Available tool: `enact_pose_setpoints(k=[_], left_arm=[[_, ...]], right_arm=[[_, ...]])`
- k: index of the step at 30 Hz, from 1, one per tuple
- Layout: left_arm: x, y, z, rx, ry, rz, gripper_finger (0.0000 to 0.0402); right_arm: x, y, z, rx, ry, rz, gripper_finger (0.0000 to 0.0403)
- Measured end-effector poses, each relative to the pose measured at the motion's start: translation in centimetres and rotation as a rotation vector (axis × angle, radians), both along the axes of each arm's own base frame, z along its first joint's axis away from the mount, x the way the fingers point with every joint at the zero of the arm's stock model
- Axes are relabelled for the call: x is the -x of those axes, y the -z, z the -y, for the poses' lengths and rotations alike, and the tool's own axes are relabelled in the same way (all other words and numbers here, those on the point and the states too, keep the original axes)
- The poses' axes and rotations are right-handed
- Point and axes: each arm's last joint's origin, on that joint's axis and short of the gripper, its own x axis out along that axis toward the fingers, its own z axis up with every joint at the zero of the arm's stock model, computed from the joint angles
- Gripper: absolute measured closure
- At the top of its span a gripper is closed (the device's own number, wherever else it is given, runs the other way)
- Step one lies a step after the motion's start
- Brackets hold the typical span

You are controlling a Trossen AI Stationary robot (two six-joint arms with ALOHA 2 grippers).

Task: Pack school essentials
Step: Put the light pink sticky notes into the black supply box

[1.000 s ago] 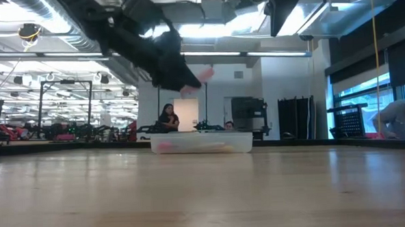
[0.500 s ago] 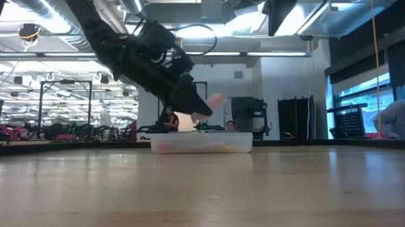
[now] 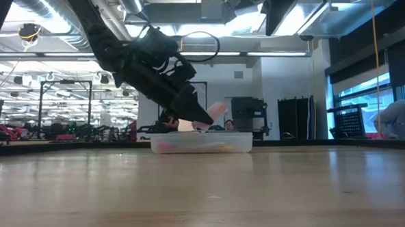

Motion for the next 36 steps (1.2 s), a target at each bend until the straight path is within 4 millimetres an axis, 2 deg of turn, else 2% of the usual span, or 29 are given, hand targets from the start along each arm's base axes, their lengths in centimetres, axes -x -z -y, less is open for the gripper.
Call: enact_pose_setpoints(k=[26,36], left_arm=[[0.1,0.1,0.0,0.010,-0.005,-0.008,0.0053],[0.1,0.2,0.0,0.013,-0.007,-0.024,0.0025]], right_arm=[[-2.1,-1.2,0.5,0.060,0.001,0.251,0.0297],[-2.5,-1.4,0.6,0.071,0.001,0.296,0.0297]])
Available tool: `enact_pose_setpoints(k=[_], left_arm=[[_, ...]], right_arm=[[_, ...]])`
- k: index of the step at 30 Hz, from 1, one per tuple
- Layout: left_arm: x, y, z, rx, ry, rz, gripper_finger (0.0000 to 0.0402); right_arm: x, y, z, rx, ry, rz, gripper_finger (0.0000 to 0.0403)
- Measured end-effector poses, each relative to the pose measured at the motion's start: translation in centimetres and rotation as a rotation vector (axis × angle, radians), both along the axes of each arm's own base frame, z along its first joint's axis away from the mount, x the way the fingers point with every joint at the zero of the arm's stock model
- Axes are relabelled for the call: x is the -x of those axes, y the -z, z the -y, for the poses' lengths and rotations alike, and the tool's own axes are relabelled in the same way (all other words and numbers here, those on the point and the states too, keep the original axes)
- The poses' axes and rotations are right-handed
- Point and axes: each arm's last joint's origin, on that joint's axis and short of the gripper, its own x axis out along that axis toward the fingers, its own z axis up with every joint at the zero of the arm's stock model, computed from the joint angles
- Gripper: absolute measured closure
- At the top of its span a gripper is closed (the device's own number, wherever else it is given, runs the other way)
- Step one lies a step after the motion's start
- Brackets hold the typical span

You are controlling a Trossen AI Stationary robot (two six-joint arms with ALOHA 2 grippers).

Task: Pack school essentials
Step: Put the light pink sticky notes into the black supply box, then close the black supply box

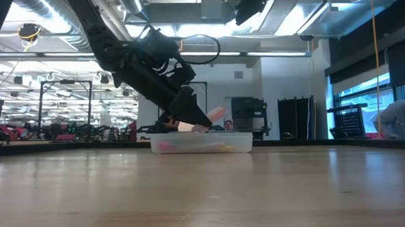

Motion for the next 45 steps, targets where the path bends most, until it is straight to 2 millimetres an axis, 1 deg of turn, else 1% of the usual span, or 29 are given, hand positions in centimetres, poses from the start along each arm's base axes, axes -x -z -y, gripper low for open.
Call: enact_pose_setpoints(k=[4,16,18,20,25,27,33,36,40,45], left_arm=[[0.0,0.0,0.0,0.000,0.000,-0.001,0.0004],[0.2,-0.2,-0.2,0.039,-0.052,0.011,0.0005],[0.5,-0.7,-0.1,0.059,-0.064,0.007,0.0005],[0.8,-1.6,0.0,0.078,-0.078,0.016,0.0005],[3.1,-4.3,-0.7,0.132,-0.158,-0.011,0.0005],[3.9,-5.5,-1.1,0.158,-0.200,0.011,0.0005],[6.9,-8.1,-1.8,0.244,-0.317,0.023,0.0005],[8.0,-8.4,-2.7,0.274,-0.382,0.021,0.0005],[9.4,-7.9,-4.1,0.369,-0.514,0.001,0.0005],[10.8,-7.2,-5.2,0.417,-0.604,-0.053,0.0005]], right_arm=[[0.0,0.0,0.0,0.000,0.000,0.000,0.0297],[0.0,0.0,0.0,0.000,0.000,0.000,0.0297],[0.0,0.0,0.0,0.000,0.000,-0.001,0.0297],[0.0,0.0,0.0,0.000,0.000,0.000,0.0297],[0.0,0.0,0.0,0.001,-0.001,0.003,0.0297],[0.0,0.0,0.0,0.001,0.000,0.003,0.0297],[-0.1,0.0,0.0,0.002,0.000,0.007,0.0297],[-0.1,0.0,0.0,0.002,0.000,0.008,0.0297],[-0.1,-0.1,0.0,0.002,0.000,0.009,0.0297],[-0.1,-0.1,0.0,0.003,0.000,0.010,0.0297]])
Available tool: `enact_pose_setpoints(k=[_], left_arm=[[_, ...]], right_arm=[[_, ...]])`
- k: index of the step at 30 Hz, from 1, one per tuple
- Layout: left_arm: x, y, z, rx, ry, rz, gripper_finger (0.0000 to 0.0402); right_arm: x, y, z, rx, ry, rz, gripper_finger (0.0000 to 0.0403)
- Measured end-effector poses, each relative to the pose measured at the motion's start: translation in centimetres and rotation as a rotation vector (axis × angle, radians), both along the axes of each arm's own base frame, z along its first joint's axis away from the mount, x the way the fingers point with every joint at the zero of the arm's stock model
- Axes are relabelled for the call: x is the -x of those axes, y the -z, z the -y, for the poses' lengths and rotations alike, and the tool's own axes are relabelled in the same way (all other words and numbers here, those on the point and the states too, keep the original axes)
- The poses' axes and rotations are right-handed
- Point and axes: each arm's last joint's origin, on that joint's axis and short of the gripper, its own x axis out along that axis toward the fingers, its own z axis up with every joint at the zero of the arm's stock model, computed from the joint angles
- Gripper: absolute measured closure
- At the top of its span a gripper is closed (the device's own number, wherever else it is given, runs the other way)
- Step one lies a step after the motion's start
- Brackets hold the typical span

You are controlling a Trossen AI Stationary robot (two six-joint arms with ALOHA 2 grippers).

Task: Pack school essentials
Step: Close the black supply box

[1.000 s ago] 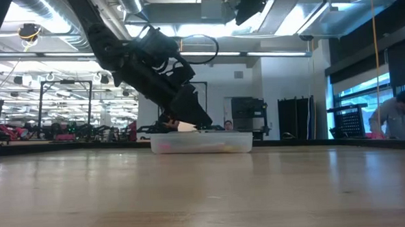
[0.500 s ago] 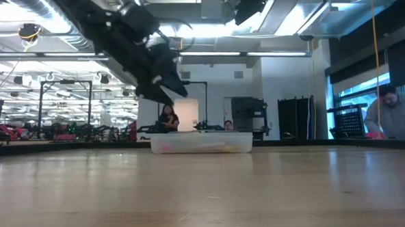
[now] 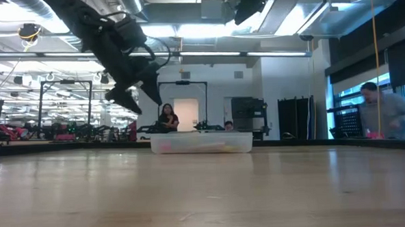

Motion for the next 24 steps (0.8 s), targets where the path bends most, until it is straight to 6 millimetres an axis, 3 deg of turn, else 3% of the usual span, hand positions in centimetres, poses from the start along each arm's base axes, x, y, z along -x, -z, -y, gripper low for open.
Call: enact_pose_setpoints(k=[15,19,24], left_arm=[[1.0,0.3,-1.0,0.035,-0.067,-0.018,0.0005],[1.0,0.3,-1.0,0.037,-0.068,-0.017,0.0005],[0.9,0.4,-0.9,0.055,-0.053,-0.003,0.0005]], right_arm=[[-1.0,-0.1,0.6,-0.003,0.048,0.082,0.0297],[-1.9,1.3,2.5,0.016,0.128,0.042,0.0297],[-2.8,4.2,6.6,-0.030,0.278,-0.034,0.0297]])
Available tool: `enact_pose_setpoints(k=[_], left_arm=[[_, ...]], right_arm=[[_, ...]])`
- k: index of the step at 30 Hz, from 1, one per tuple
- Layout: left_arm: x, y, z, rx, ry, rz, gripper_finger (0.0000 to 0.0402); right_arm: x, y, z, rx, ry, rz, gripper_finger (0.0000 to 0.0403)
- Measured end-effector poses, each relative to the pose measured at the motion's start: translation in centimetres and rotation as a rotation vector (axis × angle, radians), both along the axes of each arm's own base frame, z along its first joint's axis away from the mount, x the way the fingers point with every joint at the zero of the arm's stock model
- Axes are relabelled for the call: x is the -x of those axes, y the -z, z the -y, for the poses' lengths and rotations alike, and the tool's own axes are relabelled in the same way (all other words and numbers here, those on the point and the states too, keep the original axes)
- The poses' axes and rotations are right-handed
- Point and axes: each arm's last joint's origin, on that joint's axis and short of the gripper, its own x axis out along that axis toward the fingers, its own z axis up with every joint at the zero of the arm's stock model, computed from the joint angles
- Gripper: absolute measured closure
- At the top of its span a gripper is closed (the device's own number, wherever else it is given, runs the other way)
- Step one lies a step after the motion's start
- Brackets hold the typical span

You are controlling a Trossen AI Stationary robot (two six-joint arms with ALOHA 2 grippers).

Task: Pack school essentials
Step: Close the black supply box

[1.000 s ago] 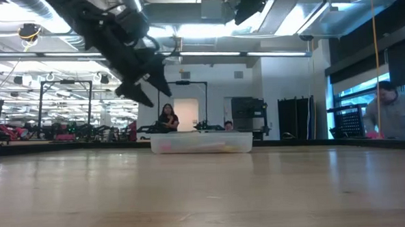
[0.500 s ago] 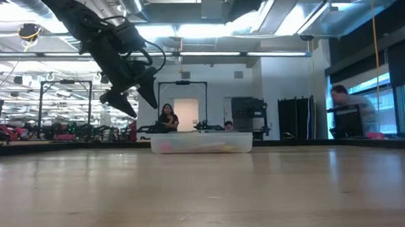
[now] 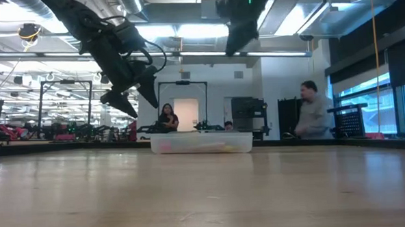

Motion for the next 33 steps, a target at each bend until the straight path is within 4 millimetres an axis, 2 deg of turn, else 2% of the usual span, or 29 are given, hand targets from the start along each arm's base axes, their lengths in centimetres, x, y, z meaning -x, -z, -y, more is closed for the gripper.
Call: enact_pose_setpoints(k=[4,9,12,16,23,33], left_arm=[[-0.1,0.2,0.0,0.006,-0.002,-0.004,0.0005],[-0.4,1.1,-0.3,0.038,-0.020,-0.025,0.0005],[-0.6,2.1,-0.5,0.054,-0.026,-0.054,0.0005],[-1.1,3.3,-0.9,0.070,-0.024,-0.078,0.0005],[-1.4,4.4,-1.4,0.044,-0.057,-0.123,0.0005],[-1.1,4.4,-1.7,-0.033,-0.137,-0.183,0.0005]], right_arm=[[0.5,2.1,3.9,-0.109,0.103,-0.031,0.0297],[1.3,4.7,8.6,-0.308,0.101,0.029,0.0297],[1.8,6.5,11.4,-0.327,0.151,0.025,0.0297],[2.7,8.8,14.0,-0.318,0.293,-0.034,0.0297],[2.2,12.3,16.5,-0.315,0.336,-0.048,0.0297],[1.7,18.8,17.9,-0.386,0.376,-0.197,0.0297]])
